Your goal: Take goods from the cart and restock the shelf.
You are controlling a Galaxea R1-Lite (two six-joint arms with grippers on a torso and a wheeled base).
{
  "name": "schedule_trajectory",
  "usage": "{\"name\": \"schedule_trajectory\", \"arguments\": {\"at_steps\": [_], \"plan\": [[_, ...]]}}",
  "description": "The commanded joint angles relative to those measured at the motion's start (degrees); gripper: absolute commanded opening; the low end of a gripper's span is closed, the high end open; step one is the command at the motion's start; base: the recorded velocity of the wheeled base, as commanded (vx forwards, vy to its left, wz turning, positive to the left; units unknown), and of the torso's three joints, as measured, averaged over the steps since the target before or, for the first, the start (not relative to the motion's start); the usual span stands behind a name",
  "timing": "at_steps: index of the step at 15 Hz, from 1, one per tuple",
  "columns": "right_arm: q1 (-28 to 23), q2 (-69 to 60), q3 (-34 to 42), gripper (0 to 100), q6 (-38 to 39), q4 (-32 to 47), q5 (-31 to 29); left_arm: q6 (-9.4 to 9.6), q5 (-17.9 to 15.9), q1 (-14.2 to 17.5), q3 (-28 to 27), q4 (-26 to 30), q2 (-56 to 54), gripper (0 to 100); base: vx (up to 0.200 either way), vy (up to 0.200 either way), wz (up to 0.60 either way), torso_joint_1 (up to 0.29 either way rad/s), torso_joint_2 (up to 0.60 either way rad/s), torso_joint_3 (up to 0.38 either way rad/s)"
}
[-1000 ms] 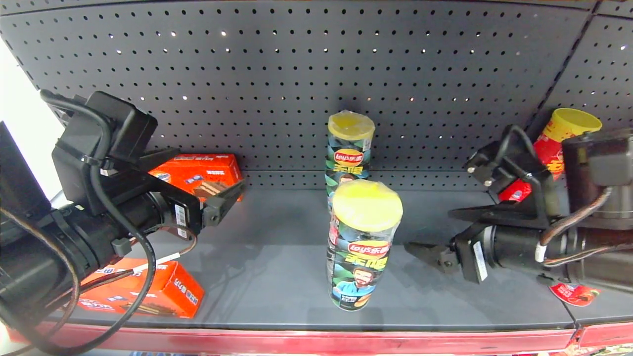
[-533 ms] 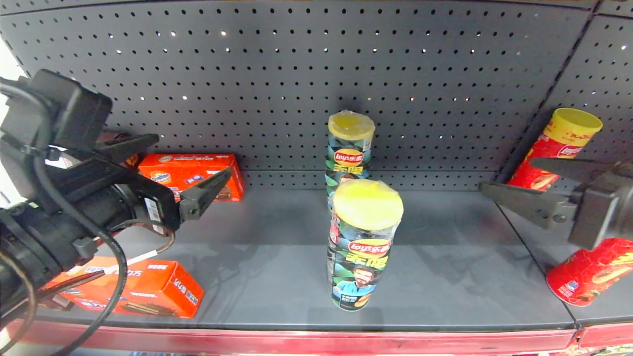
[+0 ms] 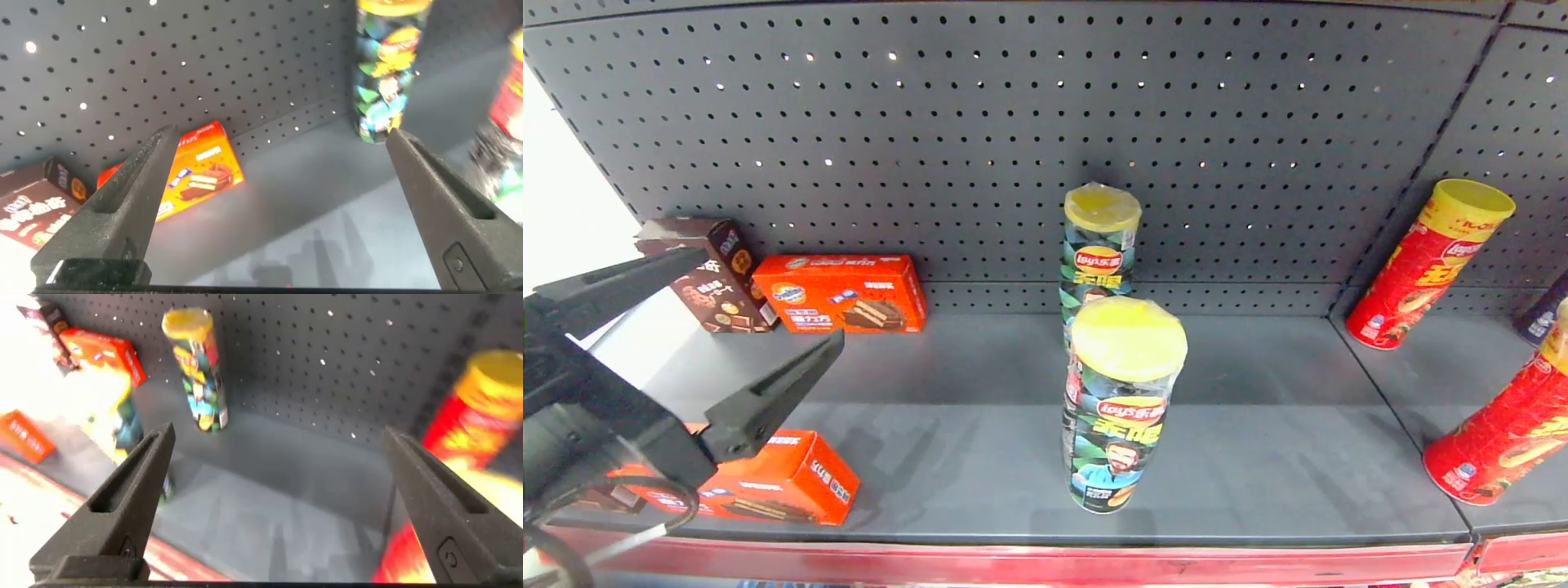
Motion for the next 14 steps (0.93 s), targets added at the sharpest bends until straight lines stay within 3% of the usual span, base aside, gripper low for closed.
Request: {"name": "schedule_trajectory", "arguments": {"at_steps": [1, 5, 8, 9, 10, 11, 12, 14], "plan": [[-2.4, -16.6, 6.1, 100, -0.1, 8.8, -0.1, 1.73, 0.1, -2.0, 4.0, 0.1, -5.9, 100, 0.0, 0.0, 0.0, 0.0, 0.0, 0.0], [-3.7, -31.6, 9.9, 100, -0.1, 21.5, 0.1, 6.74, 0.2, -2.3, 9.1, 0.6, -16.0, 100, 0.0, 0.0, 0.0, 0.0, 0.0, 0.0], [-3.6, -37.2, 12.5, 100, -0.7, 24.4, 0.2, 8.32, 0.6, -1.3, 13.7, 2.0, -25.0, 100, 0.0, 0.0, 0.0, 0.0, 0.0, 0.0], [-3.6, -38.9, 13.7, 100, -1.3, 24.4, 0.3, 8.67, 0.6, -0.8, 14.7, 5.8, -28.9, 100, 0.0, 0.0, 0.0, 0.0, 0.0, 0.0], [-3.7, -39.7, 16.0, 100, -1.5, 24.3, 0.4, 8.76, 0.5, 0.5, 14.7, 15.5, -36.6, 100, 0.0, 0.0, 0.0, 0.0, 0.0, 0.0], [-3.7, -39.7, 17.1, 100, -1.5, 24.2, 0.4, 8.76, 0.4, 0.7, 14.4, 19.5, -39.2, 100, 0.0, 0.0, 0.0, 0.0, 0.0, 0.0], [-3.6, -39.7, 20.7, 100, -1.6, 23.9, 0.6, 7.97, 0.3, 0.6, 14.3, 30.8, -48.2, 100, 0.0, 0.0, 0.0, 0.0, 0.0, 0.0], [-3.6, -39.7, 25.7, 100, -1.6, 24.2, -0.1, 5.86, 0.2, 0.7, 14.2, 43.2, -58.4, 100, 0.0, 0.0, 0.0, 0.0, 0.0, 0.0]]}}
